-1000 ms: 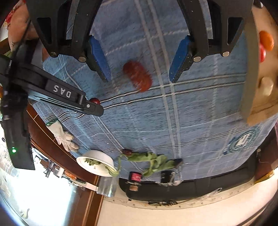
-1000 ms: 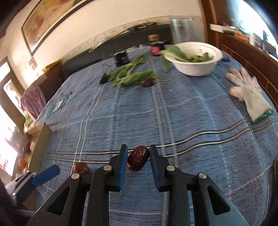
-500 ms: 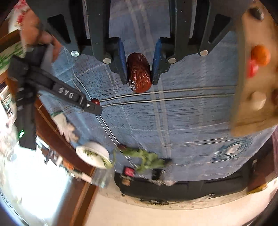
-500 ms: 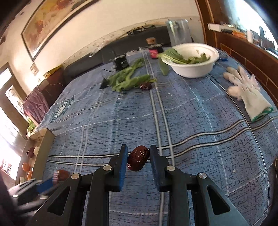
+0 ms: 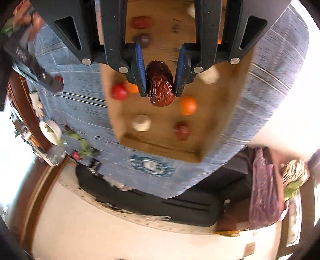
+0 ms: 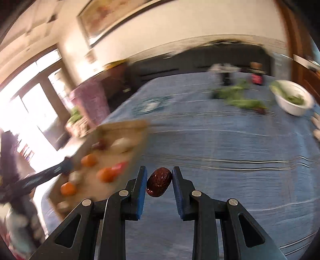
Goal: Organize fruits
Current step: 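Carry both red dates into the tray and open both tools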
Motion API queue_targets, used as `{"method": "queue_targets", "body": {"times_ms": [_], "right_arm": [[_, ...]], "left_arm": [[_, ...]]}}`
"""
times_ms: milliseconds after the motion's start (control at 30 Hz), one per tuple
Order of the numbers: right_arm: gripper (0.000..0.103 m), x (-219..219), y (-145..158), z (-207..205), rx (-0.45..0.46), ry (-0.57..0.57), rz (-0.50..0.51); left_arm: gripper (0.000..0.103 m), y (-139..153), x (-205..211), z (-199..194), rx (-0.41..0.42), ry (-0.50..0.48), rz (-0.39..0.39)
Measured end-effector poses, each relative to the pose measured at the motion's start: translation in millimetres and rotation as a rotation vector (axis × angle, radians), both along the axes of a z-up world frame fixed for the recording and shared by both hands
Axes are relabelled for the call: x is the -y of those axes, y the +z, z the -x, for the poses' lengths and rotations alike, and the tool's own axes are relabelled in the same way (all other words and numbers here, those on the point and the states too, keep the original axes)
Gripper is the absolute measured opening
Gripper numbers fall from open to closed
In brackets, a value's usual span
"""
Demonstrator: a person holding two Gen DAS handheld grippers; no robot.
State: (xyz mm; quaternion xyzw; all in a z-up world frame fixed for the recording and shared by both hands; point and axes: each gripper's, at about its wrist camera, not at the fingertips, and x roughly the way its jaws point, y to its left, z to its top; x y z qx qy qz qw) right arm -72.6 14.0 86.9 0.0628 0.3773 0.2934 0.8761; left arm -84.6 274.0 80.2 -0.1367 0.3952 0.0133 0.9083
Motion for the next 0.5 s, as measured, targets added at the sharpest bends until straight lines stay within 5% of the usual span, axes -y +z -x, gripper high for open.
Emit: {"method": "queue_targets", "body": {"times_ms": [233, 500], "right_arm": [[0.029, -89, -14, 18, 0.012, 0.144, 0.116], [0.029, -118, -43, 4, -0.027, 0.156, 0.197]], "left_arm": [[0.026, -22, -9, -21, -0.066, -0.042, 0.04], [0.027, -36, -15, -31, -0.097, -0.029, 0.089]]}}
